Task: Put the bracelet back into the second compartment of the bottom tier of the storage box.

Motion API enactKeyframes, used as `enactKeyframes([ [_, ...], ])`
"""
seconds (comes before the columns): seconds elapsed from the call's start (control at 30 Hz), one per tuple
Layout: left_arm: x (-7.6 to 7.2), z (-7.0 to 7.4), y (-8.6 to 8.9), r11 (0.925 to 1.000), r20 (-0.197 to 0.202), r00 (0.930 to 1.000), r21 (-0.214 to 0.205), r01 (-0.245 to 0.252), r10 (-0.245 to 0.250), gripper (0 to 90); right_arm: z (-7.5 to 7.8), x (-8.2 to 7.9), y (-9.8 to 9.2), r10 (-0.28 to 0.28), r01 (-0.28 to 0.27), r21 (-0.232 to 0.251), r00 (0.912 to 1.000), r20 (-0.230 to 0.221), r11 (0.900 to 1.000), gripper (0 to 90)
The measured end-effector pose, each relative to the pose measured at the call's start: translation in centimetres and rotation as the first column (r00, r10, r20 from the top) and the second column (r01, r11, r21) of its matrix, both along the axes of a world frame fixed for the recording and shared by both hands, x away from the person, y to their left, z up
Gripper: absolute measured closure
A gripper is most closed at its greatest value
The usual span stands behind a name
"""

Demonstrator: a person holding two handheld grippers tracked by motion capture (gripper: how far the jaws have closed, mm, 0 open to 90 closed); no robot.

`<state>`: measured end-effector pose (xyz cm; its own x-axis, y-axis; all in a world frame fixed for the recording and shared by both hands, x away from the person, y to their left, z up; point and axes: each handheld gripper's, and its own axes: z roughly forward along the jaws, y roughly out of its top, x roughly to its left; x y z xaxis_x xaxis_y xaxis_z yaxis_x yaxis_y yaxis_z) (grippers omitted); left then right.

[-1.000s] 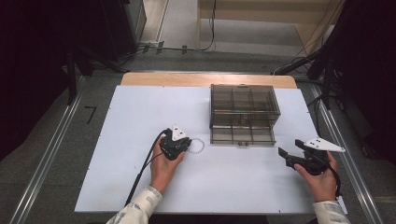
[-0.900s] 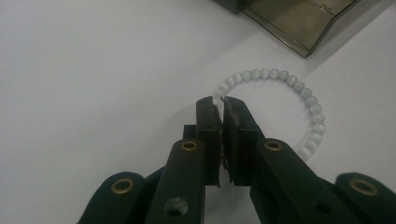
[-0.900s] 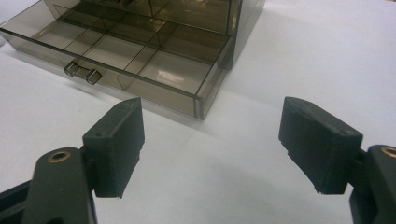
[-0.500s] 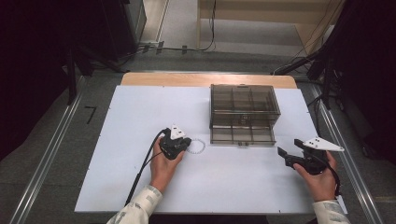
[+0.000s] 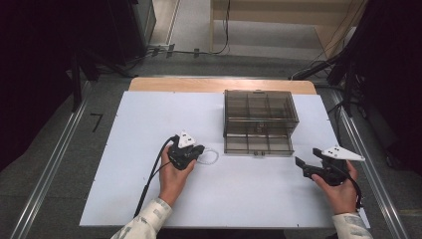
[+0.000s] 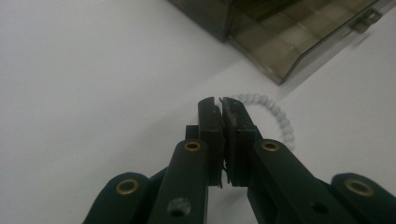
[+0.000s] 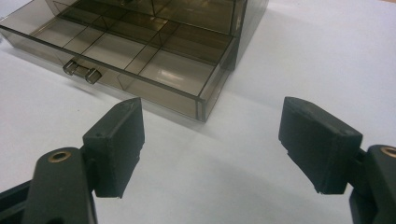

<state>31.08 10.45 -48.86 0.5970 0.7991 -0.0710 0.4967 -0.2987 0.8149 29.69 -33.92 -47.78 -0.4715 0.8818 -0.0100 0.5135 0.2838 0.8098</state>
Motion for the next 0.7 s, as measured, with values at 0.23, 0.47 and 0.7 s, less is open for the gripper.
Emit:
enactKeyframes([
  [0.23, -0.4, 1.6, -0.6, 0.9988, 0.022, 0.9992, -0.034, 0.034, -0.033, 88.3, 0.0, 0.0, 0.1, -0.001, 0.001, -0.002, 1.0000, -0.002, 1.0000, 21.1],
  [0.47, -0.5, 1.9, -0.9, 0.9979, 0.031, 0.9987, -0.049, 0.042, -0.041, 88.4, 0.0, 0.0, 0.0, -0.003, 0.003, -0.005, 1.0000, -0.005, 1.0000, 21.0],
  [0.7, -0.7, 2.6, -1.3, 0.9965, 0.052, 0.9973, -0.062, 0.056, -0.053, 88.4, 0.0, 0.0, 0.0, -0.005, 0.005, -0.005, 1.0000, -0.006, 1.0000, 21.1],
])
